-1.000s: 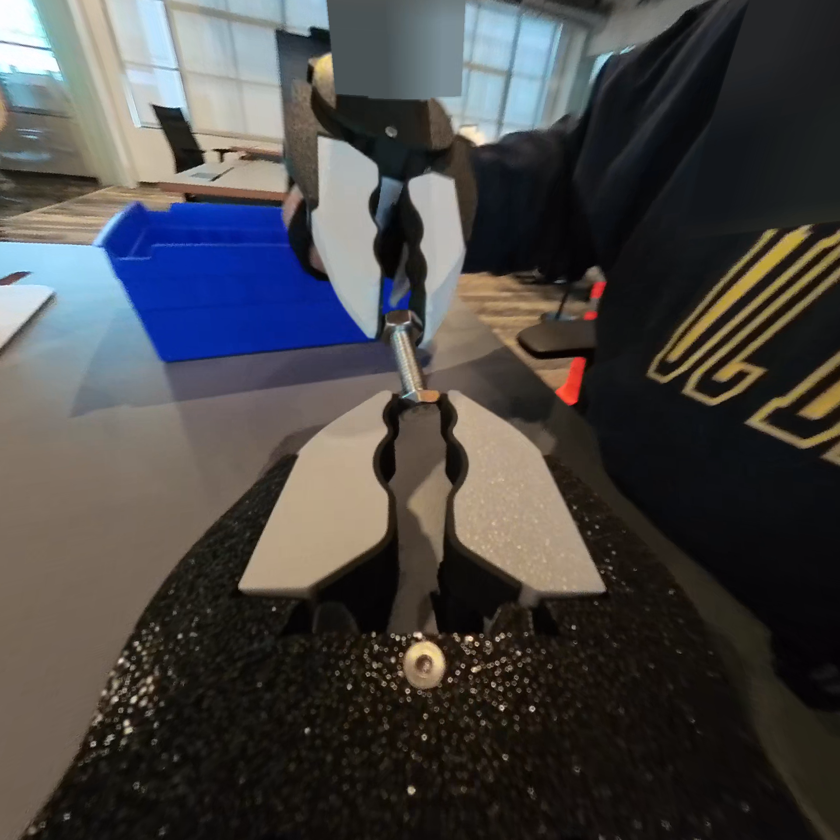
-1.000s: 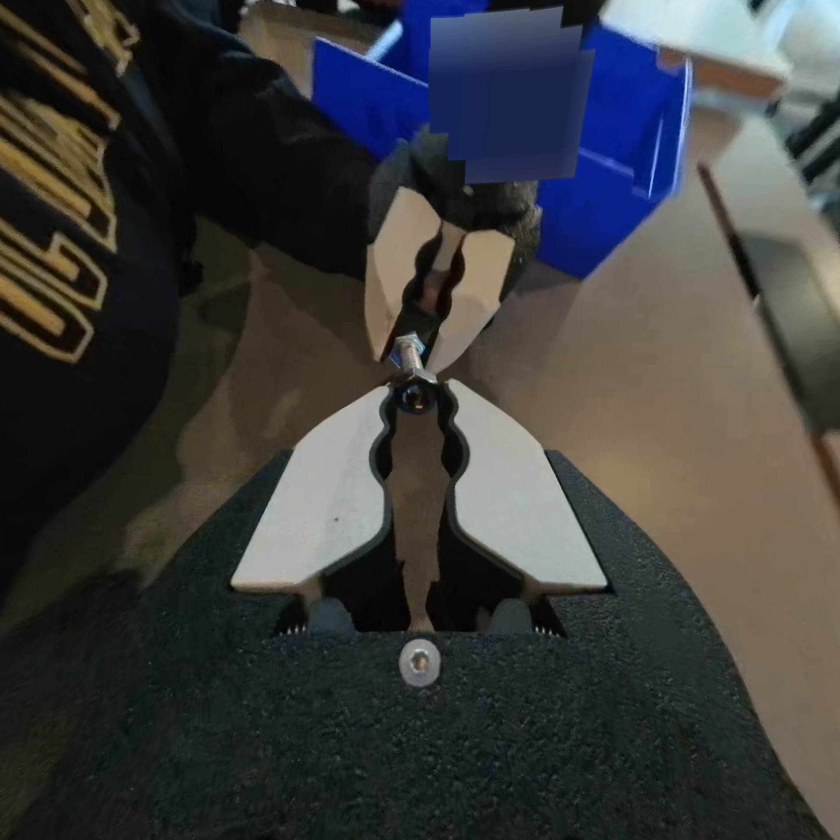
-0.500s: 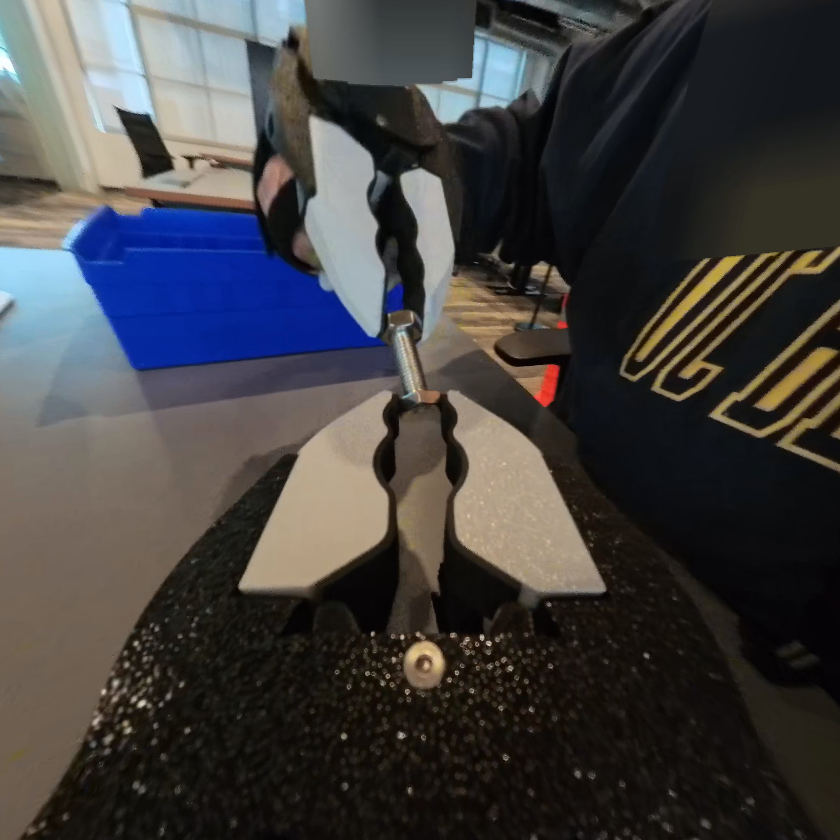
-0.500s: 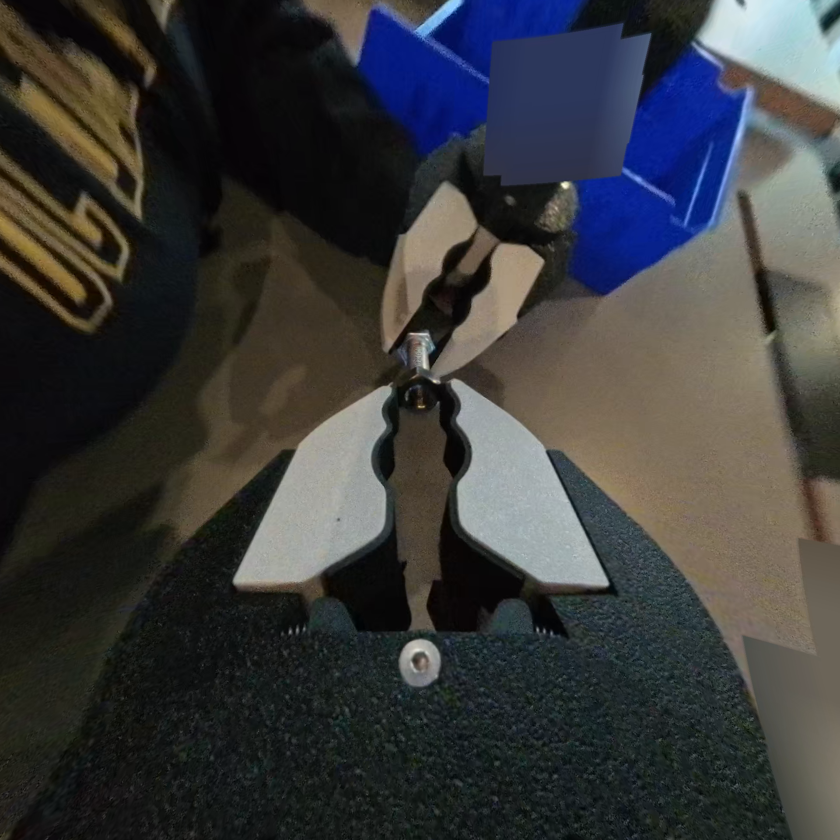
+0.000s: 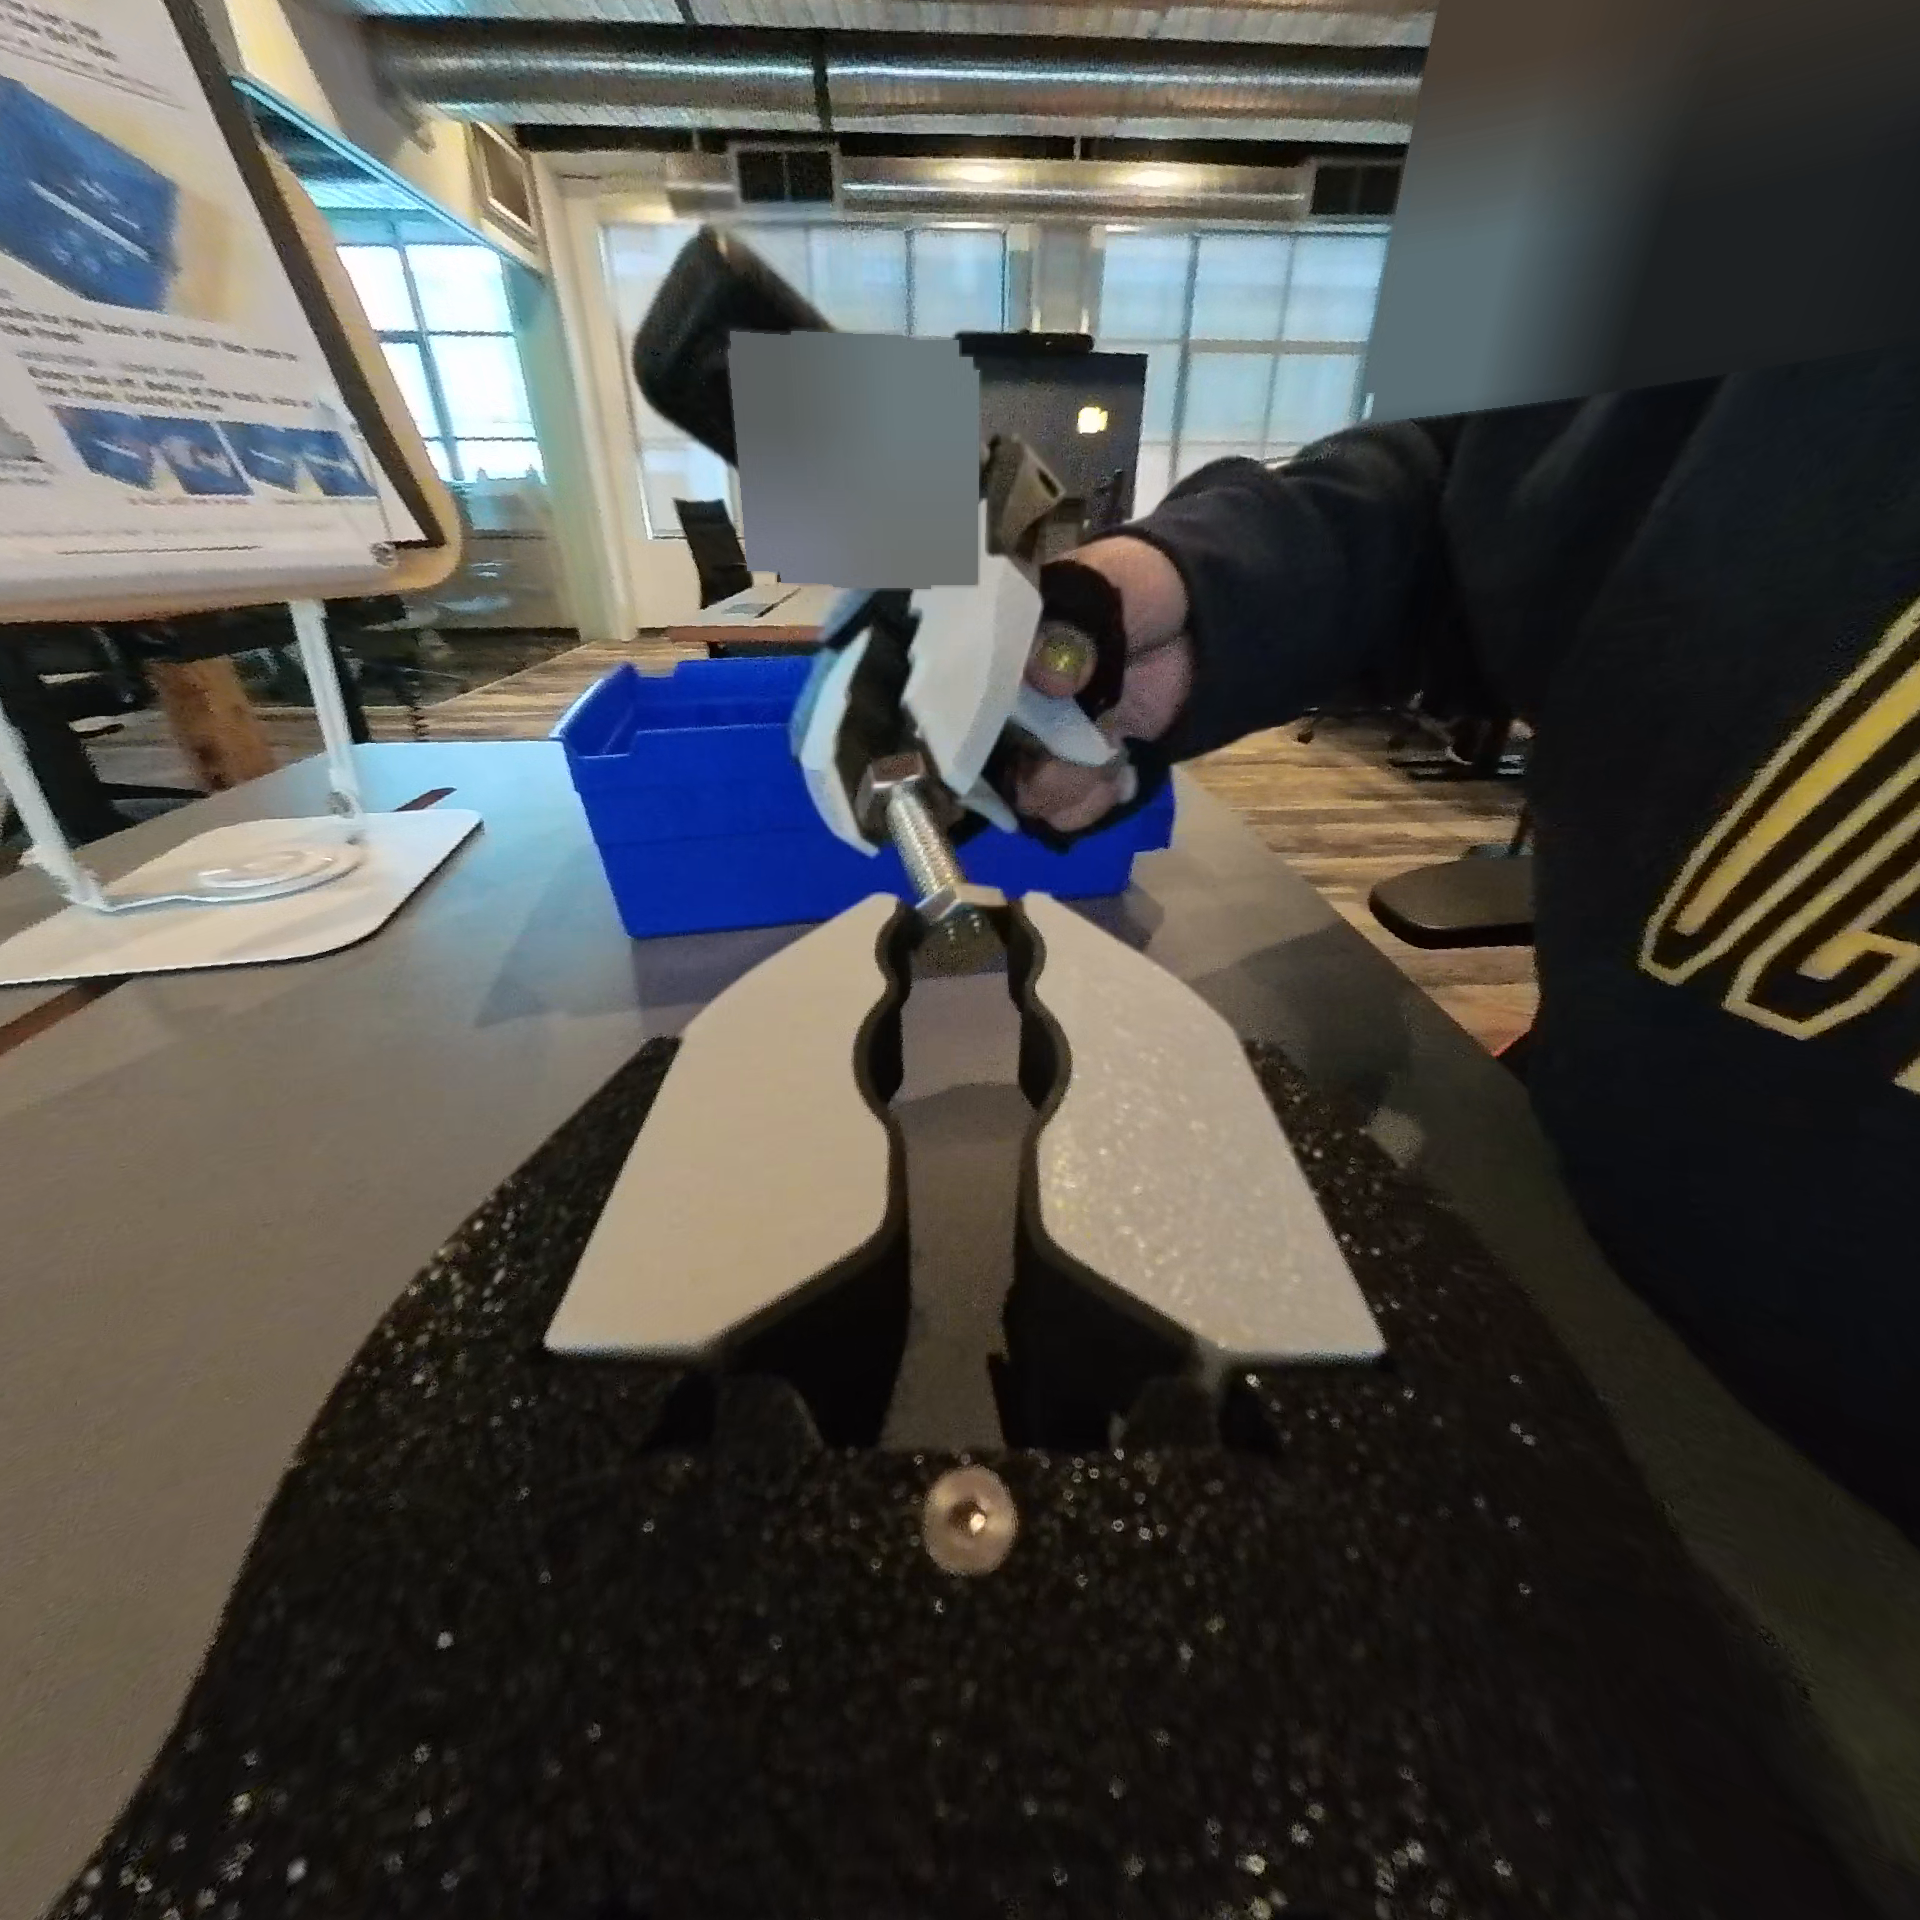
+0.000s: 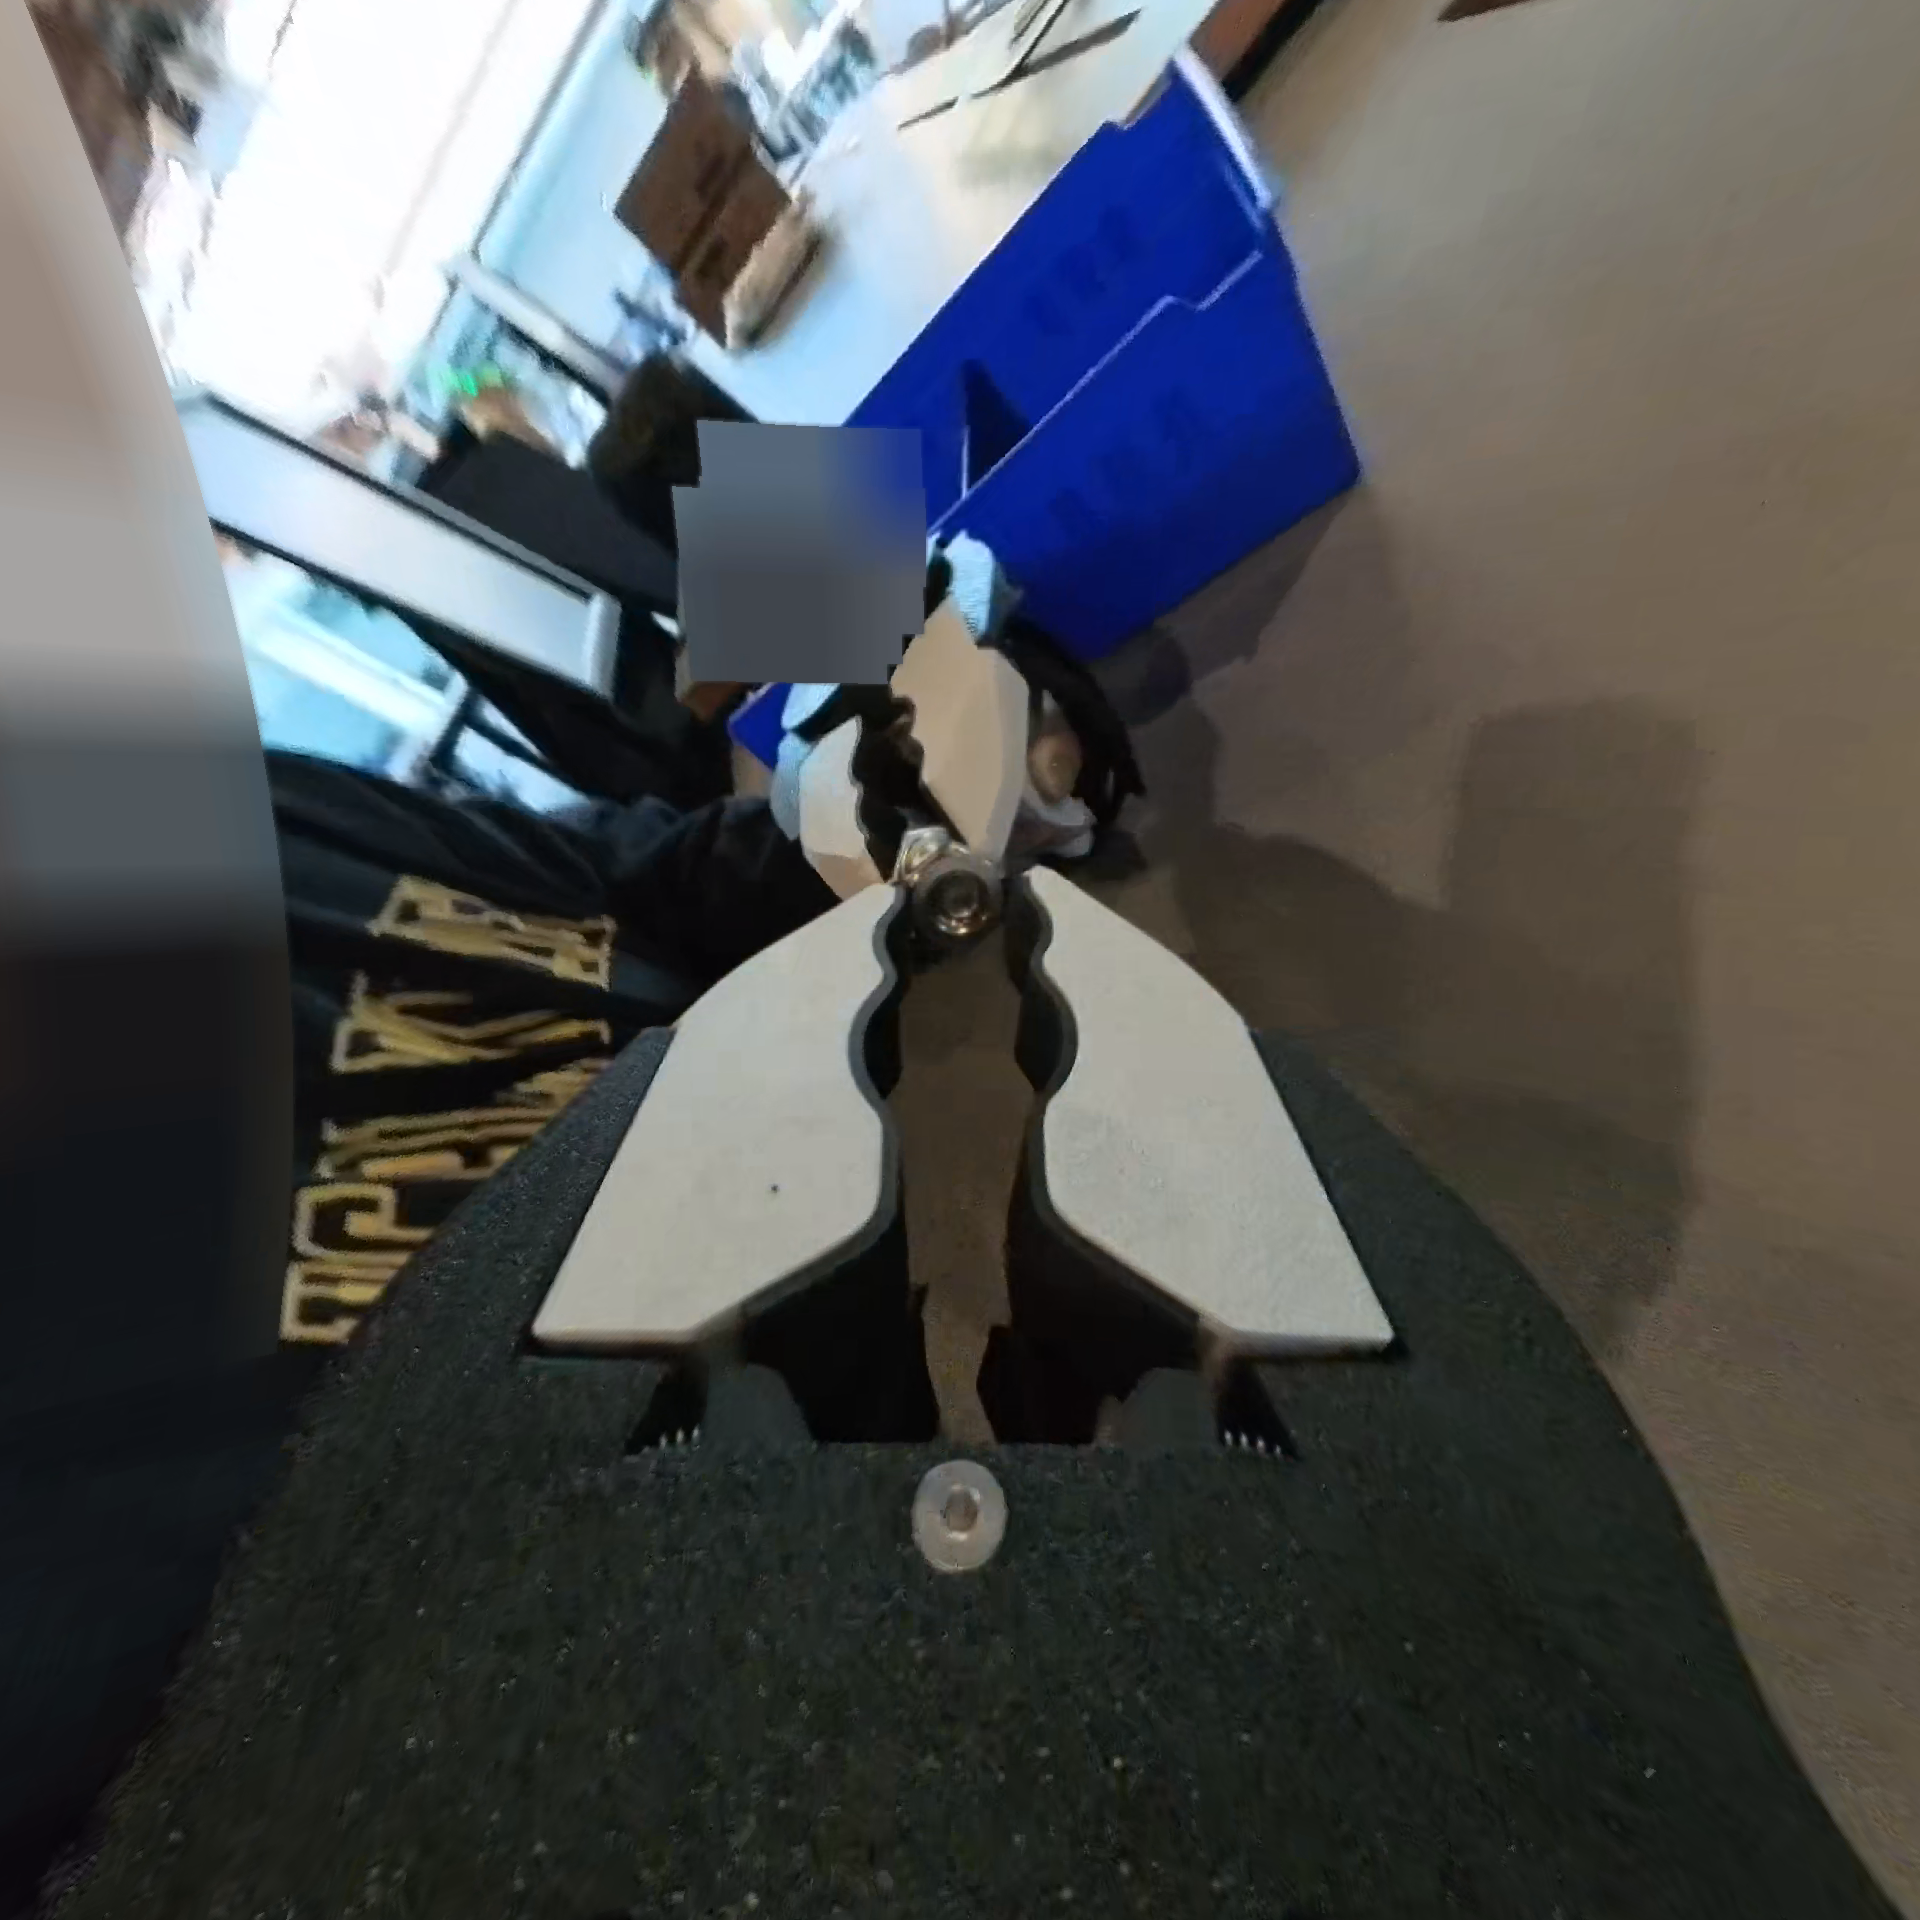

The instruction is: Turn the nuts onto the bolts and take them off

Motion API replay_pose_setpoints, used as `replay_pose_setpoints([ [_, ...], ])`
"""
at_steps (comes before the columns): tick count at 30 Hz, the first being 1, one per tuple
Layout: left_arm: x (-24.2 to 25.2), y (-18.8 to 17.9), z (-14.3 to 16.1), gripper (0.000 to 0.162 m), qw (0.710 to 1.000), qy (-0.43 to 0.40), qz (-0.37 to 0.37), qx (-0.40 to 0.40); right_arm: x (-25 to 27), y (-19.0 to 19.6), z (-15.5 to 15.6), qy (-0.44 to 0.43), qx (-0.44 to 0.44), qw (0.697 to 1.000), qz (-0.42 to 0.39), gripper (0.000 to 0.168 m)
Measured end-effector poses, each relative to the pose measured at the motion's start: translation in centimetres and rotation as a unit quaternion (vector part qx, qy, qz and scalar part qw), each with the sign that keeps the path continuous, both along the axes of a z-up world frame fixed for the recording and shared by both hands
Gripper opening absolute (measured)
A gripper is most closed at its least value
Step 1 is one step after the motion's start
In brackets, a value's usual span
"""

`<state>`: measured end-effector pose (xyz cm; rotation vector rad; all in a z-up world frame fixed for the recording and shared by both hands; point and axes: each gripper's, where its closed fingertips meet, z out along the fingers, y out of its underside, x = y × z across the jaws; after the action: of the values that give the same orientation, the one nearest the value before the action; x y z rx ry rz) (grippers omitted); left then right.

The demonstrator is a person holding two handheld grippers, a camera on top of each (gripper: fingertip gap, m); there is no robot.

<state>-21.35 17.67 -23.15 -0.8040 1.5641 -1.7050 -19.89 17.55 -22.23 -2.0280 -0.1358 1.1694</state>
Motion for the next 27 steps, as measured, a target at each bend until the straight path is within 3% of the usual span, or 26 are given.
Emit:
replay_pose_setpoints([
  [3,0.14,0.19,-0.13,0.016,1.0,-0.003,0.015,0.013,0.2,0.18,-0.37,0.07,-0.056,0.995,-0.033,0.018],
  [7,0.2,0.18,-0.19,0.016,1.0,-0.004,0.016,0.012,0.33,0.2,-0.44,0.087,-0.069,0.993,-0.041,0.018],
  [20,-0.07,-0.11,0.09,0.016,1.0,-0.009,-0.006,-0.002,0.17,-0.17,-0.06,0.048,-0.044,0.998,0.004,0.018],
  [27,-0.27,-0.15,0.56,0.016,1.0,-0.022,-0.008,-0.006,0.03,-0.24,0.35,-0.049,0.0,0.998,0.029,0.018],
])
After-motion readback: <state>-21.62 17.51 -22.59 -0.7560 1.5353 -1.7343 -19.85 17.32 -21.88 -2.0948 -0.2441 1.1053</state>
